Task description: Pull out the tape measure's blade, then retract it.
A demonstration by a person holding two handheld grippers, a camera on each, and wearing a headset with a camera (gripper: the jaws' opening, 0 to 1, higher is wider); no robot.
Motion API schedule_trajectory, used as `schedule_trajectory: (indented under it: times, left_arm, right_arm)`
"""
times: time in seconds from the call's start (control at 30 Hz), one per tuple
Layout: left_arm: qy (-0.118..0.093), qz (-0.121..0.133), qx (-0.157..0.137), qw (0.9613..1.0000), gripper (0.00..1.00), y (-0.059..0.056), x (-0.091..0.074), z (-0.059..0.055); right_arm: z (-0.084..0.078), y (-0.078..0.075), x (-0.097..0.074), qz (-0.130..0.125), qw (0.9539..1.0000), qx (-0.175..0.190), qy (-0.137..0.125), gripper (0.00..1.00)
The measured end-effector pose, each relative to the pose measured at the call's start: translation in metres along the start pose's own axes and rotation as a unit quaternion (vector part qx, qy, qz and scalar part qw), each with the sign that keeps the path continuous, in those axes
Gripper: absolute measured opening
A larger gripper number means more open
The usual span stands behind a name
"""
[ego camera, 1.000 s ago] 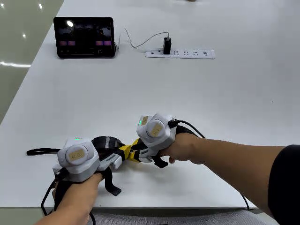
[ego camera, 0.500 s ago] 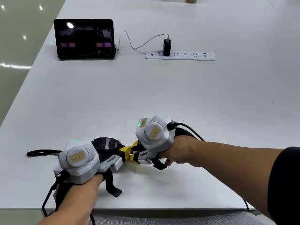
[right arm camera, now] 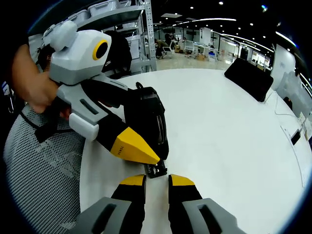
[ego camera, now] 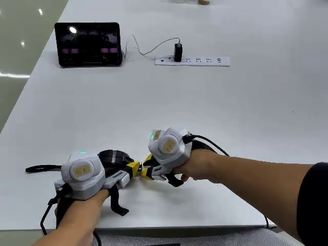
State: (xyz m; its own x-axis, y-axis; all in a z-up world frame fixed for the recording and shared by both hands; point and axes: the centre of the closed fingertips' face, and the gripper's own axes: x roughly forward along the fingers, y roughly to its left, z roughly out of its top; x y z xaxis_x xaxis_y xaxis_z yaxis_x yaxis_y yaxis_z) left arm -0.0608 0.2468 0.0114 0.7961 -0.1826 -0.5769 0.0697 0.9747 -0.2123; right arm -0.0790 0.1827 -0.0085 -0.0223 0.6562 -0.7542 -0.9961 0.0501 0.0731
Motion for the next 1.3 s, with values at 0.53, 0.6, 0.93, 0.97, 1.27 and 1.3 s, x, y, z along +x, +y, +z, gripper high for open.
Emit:
schedule_trajectory:
  times: [0.53, 0.6, 0.93, 0.97, 1.27, 1.3]
  left_arm:
    - [0.025, -0.036, 0.038, 0.9983, 0.76, 0.005, -0.009, -0.003]
    - [0.036, -0.06, 0.036, 0.9969, 0.83, 0.0, -0.01, -0.005]
    - [0.057, -0.1, 0.069, 0.991, 0.93, -0.005, -0.019, -0.009]
    - [0.058, -0.102, 0.075, 0.9902, 0.94, -0.005, -0.02, -0.009]
    - [0.08, -0.116, 0.098, 0.9851, 0.99, 0.003, -0.03, -0.013]
    - [0.082, -0.117, 0.1, 0.9846, 0.99, 0.004, -0.031, -0.013]
  right_arm:
    - [-0.017, -0.001, -0.033, -0.024, 0.9991, 0.025, -0.024, 0.2]
    - [-0.021, -0.001, -0.039, -0.028, 0.9988, 0.03, -0.027, 0.21]
    - [-0.047, -0.001, -0.066, -0.048, 0.9965, 0.058, -0.037, 0.24]
    - [-0.05, -0.002, -0.069, -0.051, 0.9959, 0.064, -0.038, 0.25]
    - [-0.07, -0.007, -0.098, -0.075, 0.9908, 0.098, -0.055, 0.3]
    - [-0.073, -0.007, -0.101, -0.077, 0.9903, 0.101, -0.055, 0.3]
